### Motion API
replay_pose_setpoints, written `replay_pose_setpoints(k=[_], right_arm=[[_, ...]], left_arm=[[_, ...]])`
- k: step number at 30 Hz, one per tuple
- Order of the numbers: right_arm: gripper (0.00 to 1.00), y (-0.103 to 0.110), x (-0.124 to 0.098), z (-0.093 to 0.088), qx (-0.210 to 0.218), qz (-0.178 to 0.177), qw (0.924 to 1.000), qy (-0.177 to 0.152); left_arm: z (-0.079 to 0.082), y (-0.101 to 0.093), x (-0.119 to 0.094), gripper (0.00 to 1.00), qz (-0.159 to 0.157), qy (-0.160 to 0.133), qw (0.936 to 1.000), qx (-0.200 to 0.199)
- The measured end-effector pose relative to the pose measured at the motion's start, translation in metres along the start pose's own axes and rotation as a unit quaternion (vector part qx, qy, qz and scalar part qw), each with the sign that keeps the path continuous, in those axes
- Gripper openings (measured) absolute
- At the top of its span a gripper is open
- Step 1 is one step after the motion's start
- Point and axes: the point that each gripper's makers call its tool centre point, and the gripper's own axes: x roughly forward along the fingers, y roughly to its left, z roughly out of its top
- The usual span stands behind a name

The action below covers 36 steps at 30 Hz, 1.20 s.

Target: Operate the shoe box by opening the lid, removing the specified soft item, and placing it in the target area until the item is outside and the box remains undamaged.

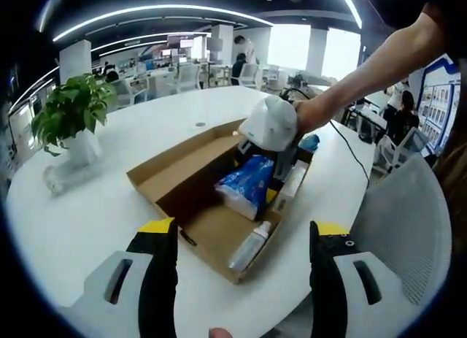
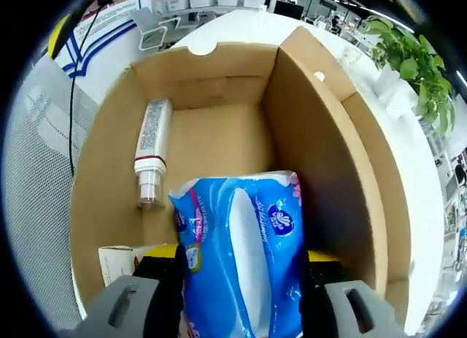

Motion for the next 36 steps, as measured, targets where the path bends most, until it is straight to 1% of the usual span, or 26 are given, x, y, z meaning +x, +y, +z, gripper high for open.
replay_pose_setpoints(k=[2,5,8,11,12,14,15,17,20,23,25,27,32,36], right_arm=[[0.62,0.0,0.0,0.0,0.01,0.002,0.9999,0.001],[0.62,0.0,0.0,-0.001,0.012,0.003,0.9999,0.002],[0.6,0.001,-0.001,-0.001,0.016,0.003,0.9999,0.001],[0.55,0.004,-0.002,-0.002,0.024,0.0,0.9997,0.0],[0.53,0.004,-0.002,-0.002,0.038,-0.007,0.9992,0.002],[0.49,0.005,-0.003,-0.002,0.053,-0.016,0.9985,0.004],[0.46,0.004,-0.004,-0.001,0.06,-0.028,0.9978,-0.002],[0.42,0.008,-0.007,0.0,0.067,-0.03,0.9973,-0.011],[0.37,0.01,-0.011,0.001,0.056,-0.037,0.9976,-0.018],[0.35,0.009,-0.018,0.002,0.066,-0.042,0.9966,-0.028],[0.34,0.009,-0.022,0.002,0.074,-0.044,0.9957,-0.034],[0.34,0.009,-0.026,0.0,0.07,-0.051,0.9956,-0.036],[0.33,0.007,-0.043,0.009,0.065,-0.062,0.9946,-0.052],[0.33,0.009,-0.055,0.013,0.054,-0.075,0.9939,-0.061]], left_arm=[[-0.001,0.001,0.0,0.73,0.001,0.001,1.0,-0.002],[-0.002,0.002,0.002,0.73,0.002,0.001,1.0,-0.005],[0.001,0.0,0.005,0.73,0.001,-0.001,1.0,-0.005],[0.003,-0.002,0.005,0.73,0.0,-0.004,1.0,-0.004],[0.003,-0.003,0.005,0.72,0.0,-0.004,1.0,-0.004],[0.002,-0.003,0.005,0.72,0.003,-0.005,0.9999,-0.01],[0.003,-0.003,0.005,0.72,0.006,-0.007,0.9999,-0.014],[0.004,-0.005,0.003,0.72,0.006,-0.011,0.9998,-0.018],[0.004,-0.006,-0.001,0.71,0.008,-0.011,0.9998,-0.015],[0.003,-0.005,-0.005,0.71,0.011,-0.011,0.9997,-0.016],[0.002,-0.003,-0.007,0.7,0.016,-0.012,0.9996,-0.02],[0.001,-0.002,-0.008,0.7,0.018,-0.014,0.9994,-0.025],[0.001,-0.006,-0.01,0.7,0.019,-0.017,0.9993,-0.027],[-0.001,-0.01,-0.008,0.7,0.015,-0.013,0.9996,-0.022]])
